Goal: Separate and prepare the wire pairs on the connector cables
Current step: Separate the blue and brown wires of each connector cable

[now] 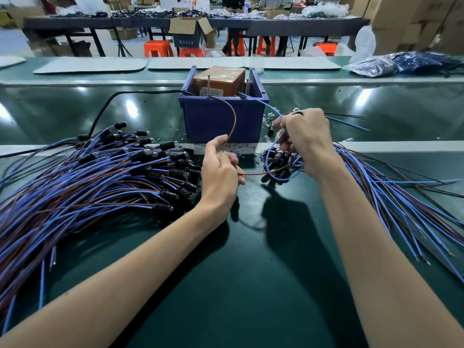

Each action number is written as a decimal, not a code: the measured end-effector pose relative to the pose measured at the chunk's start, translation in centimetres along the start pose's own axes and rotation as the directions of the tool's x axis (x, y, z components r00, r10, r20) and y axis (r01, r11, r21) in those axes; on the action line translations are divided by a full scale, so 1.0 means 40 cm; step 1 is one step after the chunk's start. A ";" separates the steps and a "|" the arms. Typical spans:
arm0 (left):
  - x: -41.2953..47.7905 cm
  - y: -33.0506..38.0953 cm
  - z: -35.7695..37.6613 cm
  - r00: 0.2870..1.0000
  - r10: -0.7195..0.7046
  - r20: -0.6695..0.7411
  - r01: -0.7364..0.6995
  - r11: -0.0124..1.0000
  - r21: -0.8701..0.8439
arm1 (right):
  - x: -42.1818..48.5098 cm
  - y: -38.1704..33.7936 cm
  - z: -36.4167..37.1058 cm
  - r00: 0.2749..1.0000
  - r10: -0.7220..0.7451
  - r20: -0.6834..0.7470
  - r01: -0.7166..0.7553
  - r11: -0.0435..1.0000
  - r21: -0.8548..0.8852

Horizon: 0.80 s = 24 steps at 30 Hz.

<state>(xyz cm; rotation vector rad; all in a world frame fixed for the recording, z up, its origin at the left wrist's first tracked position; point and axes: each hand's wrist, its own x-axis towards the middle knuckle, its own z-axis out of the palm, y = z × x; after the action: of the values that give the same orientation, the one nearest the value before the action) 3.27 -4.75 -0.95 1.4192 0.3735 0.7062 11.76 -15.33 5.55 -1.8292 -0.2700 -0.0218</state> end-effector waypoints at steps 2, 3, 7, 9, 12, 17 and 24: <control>0.001 0.002 0.002 0.999 0.011 -0.034 -0.012 1.000 -0.027 | 0.002 0.001 -0.001 0.999 0.027 -0.017 -0.027 1.000 -0.010; 0.002 0.003 0.002 0.999 0.016 -0.047 -0.018 0.999 -0.040 | 0.004 0.002 -0.001 0.999 0.039 -0.025 -0.040 0.999 -0.013; -0.003 0.004 0.003 0.999 0.048 -0.025 -0.048 0.999 -0.014 | 0.009 0.007 -0.002 0.995 0.079 -0.060 -0.081 0.996 -0.030; -0.007 0.004 0.004 0.998 0.057 0.015 -0.057 0.998 0.008 | 0.011 0.009 -0.003 0.993 0.097 -0.068 -0.099 0.994 -0.034; -0.009 0.010 0.003 0.999 0.044 0.018 -0.044 0.999 0.004 | 0.019 0.016 -0.006 0.989 0.118 -0.089 -0.123 0.991 -0.055; -0.022 0.020 0.002 0.993 0.025 0.119 -0.037 0.994 0.107 | 0.039 0.034 -0.038 0.979 0.204 0.011 -0.186 0.912 -0.366; -0.046 0.033 0.004 0.955 0.121 0.271 -0.205 0.929 0.308 | 0.031 -0.017 -0.105 0.955 0.162 0.250 0.122 0.553 -0.824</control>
<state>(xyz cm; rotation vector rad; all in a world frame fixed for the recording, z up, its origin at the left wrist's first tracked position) 1.72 -6.07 0.06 1.8562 0.1821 0.6076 13.36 -18.94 7.52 -2.8237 -0.5167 0.1809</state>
